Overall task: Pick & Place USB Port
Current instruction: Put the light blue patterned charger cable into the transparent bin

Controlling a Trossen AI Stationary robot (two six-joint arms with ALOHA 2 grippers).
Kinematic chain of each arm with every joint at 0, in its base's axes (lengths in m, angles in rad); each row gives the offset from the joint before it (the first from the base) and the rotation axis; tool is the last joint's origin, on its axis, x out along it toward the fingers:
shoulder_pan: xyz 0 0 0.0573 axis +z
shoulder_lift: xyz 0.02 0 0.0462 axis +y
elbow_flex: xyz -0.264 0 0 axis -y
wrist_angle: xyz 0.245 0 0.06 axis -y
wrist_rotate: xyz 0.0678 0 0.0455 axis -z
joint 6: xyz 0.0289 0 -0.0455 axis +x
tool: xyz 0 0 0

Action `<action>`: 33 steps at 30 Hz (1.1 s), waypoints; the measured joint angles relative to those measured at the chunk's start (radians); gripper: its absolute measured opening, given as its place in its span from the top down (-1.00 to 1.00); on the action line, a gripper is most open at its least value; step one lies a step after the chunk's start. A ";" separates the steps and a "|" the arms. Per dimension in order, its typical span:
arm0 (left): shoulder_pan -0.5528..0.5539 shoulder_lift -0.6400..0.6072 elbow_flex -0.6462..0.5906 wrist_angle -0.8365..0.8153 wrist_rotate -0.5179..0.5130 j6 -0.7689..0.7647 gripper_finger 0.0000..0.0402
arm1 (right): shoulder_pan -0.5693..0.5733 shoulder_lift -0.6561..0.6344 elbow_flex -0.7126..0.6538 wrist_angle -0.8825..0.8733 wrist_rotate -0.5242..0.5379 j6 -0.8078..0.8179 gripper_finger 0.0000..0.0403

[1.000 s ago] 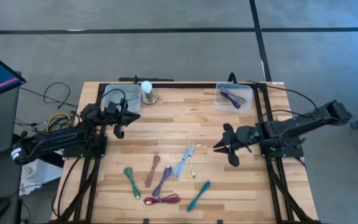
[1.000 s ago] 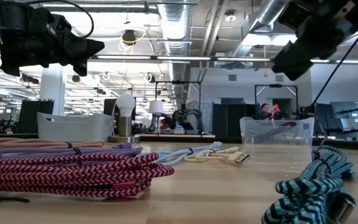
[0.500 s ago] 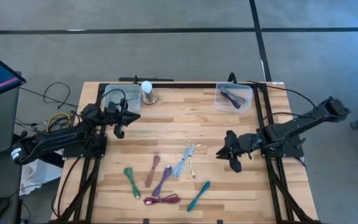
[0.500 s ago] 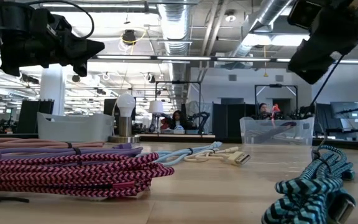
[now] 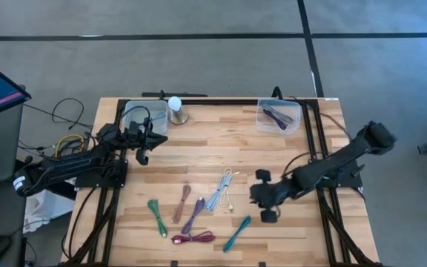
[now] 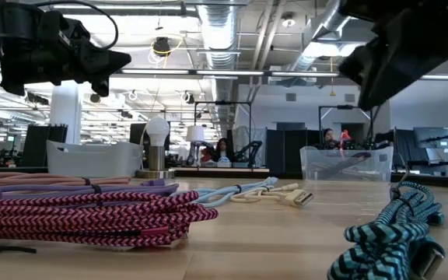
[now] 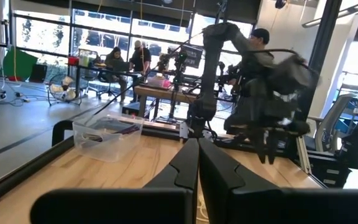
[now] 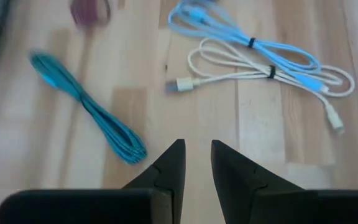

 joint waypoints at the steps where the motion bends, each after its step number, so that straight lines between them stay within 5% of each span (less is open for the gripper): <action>1: 0.000 0.000 0.000 -0.002 0.000 0.000 0.94 | 0.000 0.039 0.037 -0.029 0.000 -0.024 0.65; 15: 0.000 0.000 0.000 -0.014 0.000 -0.003 0.94 | 0.043 0.392 0.452 -0.426 -0.081 -0.181 0.33; 24: 0.000 0.008 0.000 -0.017 0.000 -0.004 0.94 | 0.067 0.479 0.501 -0.404 -0.085 -0.225 0.00; 33: 0.000 0.063 0.000 -0.016 0.000 -0.008 0.94 | 0.067 0.522 0.489 -0.326 -0.120 -0.217 0.10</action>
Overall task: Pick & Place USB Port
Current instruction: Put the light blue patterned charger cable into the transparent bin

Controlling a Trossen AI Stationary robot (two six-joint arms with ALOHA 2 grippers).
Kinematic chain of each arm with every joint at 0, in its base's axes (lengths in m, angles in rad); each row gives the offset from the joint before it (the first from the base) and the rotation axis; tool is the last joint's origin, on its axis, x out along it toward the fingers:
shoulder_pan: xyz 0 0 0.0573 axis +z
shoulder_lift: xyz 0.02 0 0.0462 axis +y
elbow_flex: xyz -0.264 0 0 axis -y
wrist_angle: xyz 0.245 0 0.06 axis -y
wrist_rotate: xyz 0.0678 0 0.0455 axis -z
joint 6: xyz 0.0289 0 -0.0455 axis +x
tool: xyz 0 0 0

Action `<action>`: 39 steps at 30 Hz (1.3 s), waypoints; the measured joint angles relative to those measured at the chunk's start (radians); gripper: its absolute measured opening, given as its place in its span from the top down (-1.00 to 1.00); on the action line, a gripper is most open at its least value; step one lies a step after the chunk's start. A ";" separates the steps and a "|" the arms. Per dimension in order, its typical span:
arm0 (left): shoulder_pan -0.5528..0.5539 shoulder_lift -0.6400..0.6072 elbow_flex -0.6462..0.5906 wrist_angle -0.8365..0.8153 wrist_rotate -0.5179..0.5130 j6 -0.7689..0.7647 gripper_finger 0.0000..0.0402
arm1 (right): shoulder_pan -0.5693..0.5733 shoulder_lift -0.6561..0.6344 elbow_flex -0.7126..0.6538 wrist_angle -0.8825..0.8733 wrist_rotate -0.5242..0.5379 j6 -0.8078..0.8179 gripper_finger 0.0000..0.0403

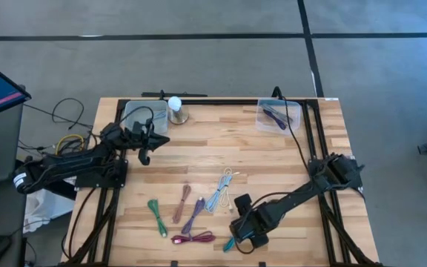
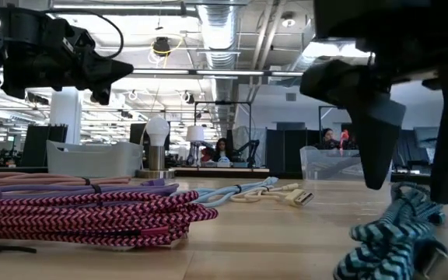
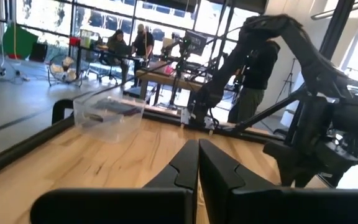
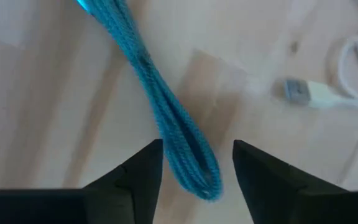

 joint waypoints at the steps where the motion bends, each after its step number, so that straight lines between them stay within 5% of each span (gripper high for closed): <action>1: 0.000 0.008 0.000 0.001 0.000 0.000 0.94 | 0.000 0.000 -0.001 0.006 -0.002 0.000 0.13; 13: 0.000 0.073 0.000 0.002 0.000 0.004 0.94 | -0.003 0.000 -0.005 -0.001 -0.073 0.005 0.95; 27: 0.000 0.073 0.000 0.002 0.000 0.004 0.94 | -0.036 -0.062 -0.005 -0.154 0.056 0.078 0.99; 39: 0.000 0.073 0.000 0.003 0.000 0.004 0.94 | -0.053 -0.340 -0.008 -0.447 0.448 0.280 1.00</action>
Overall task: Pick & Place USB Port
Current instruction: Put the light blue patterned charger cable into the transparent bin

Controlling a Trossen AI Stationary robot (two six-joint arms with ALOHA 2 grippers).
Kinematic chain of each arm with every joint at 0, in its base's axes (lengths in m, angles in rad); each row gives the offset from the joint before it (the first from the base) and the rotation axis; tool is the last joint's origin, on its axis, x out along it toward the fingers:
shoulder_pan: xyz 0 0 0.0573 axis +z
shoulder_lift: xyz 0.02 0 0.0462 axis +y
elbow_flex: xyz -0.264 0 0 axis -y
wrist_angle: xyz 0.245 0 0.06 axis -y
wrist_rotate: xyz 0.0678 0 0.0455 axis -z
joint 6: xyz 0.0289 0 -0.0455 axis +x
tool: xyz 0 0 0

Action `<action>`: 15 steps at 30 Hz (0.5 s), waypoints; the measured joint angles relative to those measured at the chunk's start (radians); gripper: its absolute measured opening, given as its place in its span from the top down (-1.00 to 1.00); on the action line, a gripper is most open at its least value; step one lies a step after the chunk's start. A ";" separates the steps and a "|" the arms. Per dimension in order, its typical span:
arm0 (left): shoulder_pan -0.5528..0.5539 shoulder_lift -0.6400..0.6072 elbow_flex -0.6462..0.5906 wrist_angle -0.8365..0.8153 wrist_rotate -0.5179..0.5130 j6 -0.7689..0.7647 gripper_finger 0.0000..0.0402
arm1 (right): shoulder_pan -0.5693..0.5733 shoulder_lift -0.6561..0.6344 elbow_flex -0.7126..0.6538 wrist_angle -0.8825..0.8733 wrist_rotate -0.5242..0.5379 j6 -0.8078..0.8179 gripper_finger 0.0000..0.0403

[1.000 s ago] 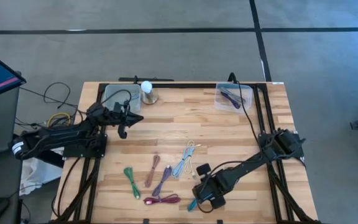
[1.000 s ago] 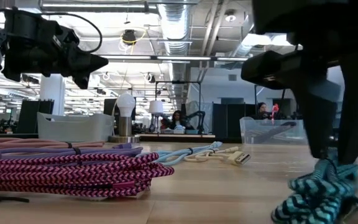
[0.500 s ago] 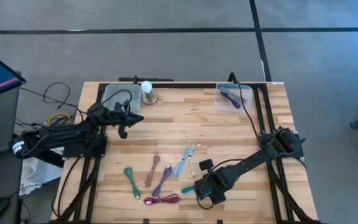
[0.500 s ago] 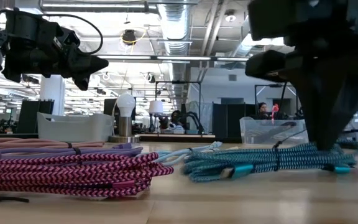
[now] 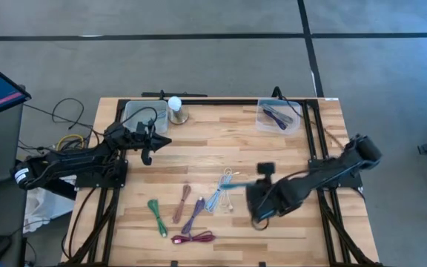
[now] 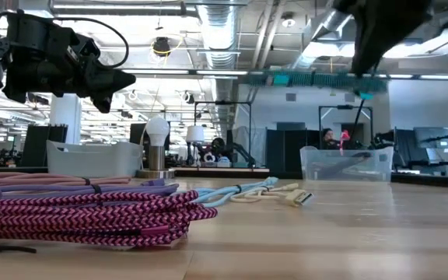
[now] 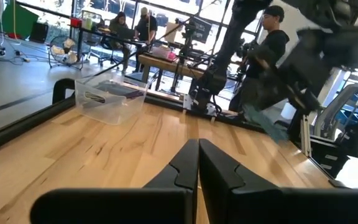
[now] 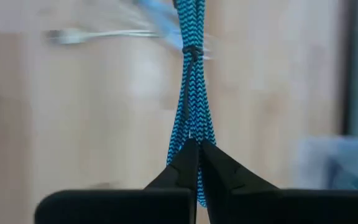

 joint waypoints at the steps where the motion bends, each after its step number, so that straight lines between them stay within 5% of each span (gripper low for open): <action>1: 0.000 0.000 0.000 0.000 0.000 0.000 0.94 | 0.000 -0.030 -0.008 -0.032 0.029 0.035 1.00; 15: 0.000 0.000 0.000 0.000 0.000 0.000 0.94 | -0.150 -0.426 -0.350 -0.140 0.244 0.260 1.00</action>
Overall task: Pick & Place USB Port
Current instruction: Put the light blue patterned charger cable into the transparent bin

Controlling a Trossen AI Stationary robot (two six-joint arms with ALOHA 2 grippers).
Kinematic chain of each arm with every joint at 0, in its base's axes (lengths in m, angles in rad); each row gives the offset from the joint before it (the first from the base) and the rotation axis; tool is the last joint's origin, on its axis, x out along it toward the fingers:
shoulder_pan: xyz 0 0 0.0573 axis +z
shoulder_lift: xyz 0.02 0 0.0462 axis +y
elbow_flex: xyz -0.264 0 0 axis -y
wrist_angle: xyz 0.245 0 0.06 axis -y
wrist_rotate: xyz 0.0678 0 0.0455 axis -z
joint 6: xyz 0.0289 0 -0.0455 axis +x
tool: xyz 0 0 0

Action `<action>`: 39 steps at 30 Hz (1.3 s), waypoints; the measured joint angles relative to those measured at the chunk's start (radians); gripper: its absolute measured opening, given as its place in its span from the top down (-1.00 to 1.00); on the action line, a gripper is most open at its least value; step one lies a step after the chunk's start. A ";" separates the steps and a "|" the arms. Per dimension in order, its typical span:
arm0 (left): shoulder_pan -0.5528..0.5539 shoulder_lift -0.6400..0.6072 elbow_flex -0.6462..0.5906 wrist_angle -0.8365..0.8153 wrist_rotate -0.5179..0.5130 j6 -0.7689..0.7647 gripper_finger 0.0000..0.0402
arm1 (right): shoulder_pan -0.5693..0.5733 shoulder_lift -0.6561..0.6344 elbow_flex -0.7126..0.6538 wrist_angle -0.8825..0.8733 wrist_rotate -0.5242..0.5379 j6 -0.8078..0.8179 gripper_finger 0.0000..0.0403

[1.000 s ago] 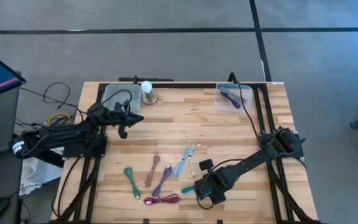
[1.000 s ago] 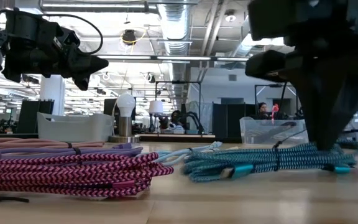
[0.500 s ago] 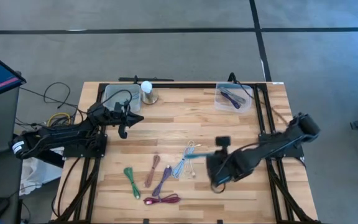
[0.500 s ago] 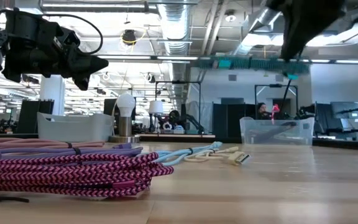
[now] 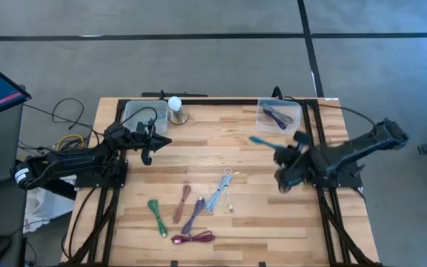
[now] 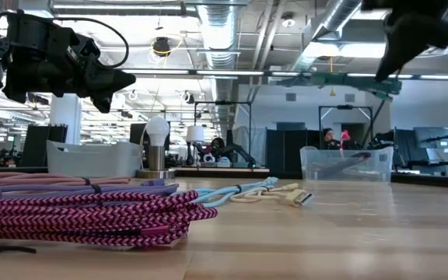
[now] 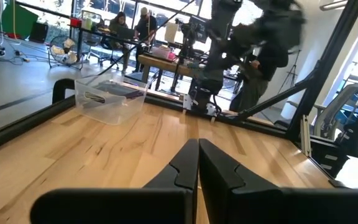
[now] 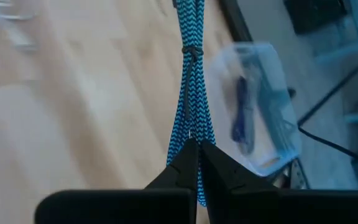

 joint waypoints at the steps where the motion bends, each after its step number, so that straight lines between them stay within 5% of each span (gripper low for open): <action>1: 0.000 0.000 0.000 0.000 0.000 0.000 0.94 | -0.030 -0.022 -0.019 0.004 0.006 -0.001 1.00; 12: 0.000 0.000 0.000 0.007 0.000 0.000 0.94 | -0.410 -0.133 -0.101 0.115 0.013 -0.196 1.00; 23: 0.000 0.000 0.000 0.007 0.000 0.000 0.94 | -0.754 -0.009 -0.100 0.365 -0.085 -0.500 1.00; 39: 0.000 0.000 0.000 0.007 0.000 0.000 0.94 | -0.932 0.313 -0.100 0.546 -0.163 -0.584 1.00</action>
